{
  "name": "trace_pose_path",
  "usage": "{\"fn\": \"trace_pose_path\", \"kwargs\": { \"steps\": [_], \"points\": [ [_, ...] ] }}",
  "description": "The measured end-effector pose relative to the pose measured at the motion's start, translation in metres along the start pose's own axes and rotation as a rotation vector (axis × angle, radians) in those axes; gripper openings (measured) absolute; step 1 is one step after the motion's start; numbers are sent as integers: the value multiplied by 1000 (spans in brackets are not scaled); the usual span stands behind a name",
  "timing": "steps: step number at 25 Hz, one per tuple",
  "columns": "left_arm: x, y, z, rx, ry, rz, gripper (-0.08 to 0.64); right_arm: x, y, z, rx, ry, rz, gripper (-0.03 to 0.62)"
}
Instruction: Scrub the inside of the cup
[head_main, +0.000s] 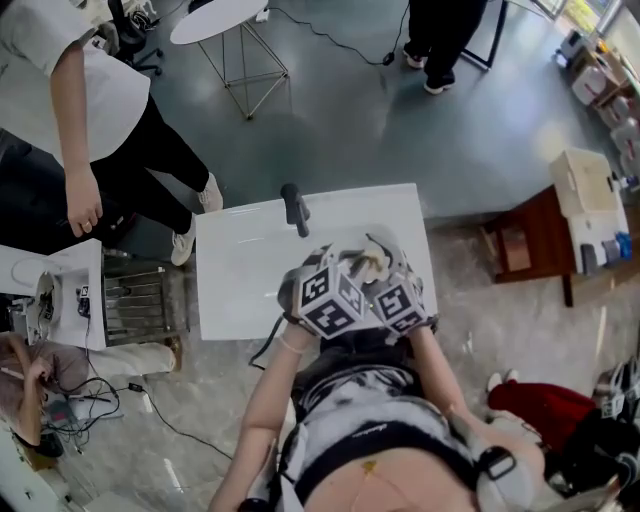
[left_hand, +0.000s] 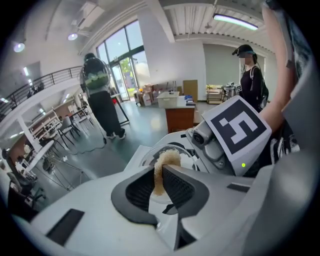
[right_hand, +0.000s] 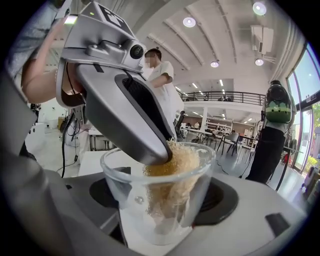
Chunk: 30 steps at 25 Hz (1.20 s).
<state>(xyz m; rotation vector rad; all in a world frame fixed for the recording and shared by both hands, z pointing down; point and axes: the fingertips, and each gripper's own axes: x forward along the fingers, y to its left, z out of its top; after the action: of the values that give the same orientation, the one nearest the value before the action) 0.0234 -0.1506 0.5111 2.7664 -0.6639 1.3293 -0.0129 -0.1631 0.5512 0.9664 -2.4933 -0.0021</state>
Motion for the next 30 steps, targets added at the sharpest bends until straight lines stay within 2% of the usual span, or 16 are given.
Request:
{"fn": "trace_pose_path", "kwargs": {
  "steps": [3, 5, 12, 13, 14, 17, 20, 21, 23, 27, 30],
  "points": [
    [-10, 2, 0, -22, -26, 23, 83, 0, 6, 5, -7, 2, 7, 397],
    [-14, 0, -3, -14, -14, 29, 135, 1, 12, 8, -23, -6, 14, 397],
    [-21, -3, -21, 31, 64, 52, 129, 10, 41, 21, -142, -10, 76, 397],
    [-22, -3, -26, 37, 76, 59, 86, 11, 44, 21, -160, 3, 79, 397],
    [-24, -3, -30, 35, 79, 61, 83, 12, 47, 21, -179, 22, 79, 397],
    [-32, 3, -45, -19, 63, 53, 71, 20, 55, 27, -211, 53, 80, 397],
    [-40, 7, -55, -66, 64, 46, 57, 30, 64, 33, -230, 38, 89, 397],
    [-41, 6, -56, -81, 64, 40, 54, 32, 68, 35, -210, 21, 97, 397],
    [-43, 0, -60, -119, 53, 10, 49, 33, 74, 36, -179, 13, 103, 397],
    [-57, -5, -70, -197, 20, -72, 46, 38, 76, 35, -177, 25, 95, 397],
    [-72, 12, -66, -198, -14, -24, 46, 37, 72, 43, -188, 19, 89, 397]
  ]
}}
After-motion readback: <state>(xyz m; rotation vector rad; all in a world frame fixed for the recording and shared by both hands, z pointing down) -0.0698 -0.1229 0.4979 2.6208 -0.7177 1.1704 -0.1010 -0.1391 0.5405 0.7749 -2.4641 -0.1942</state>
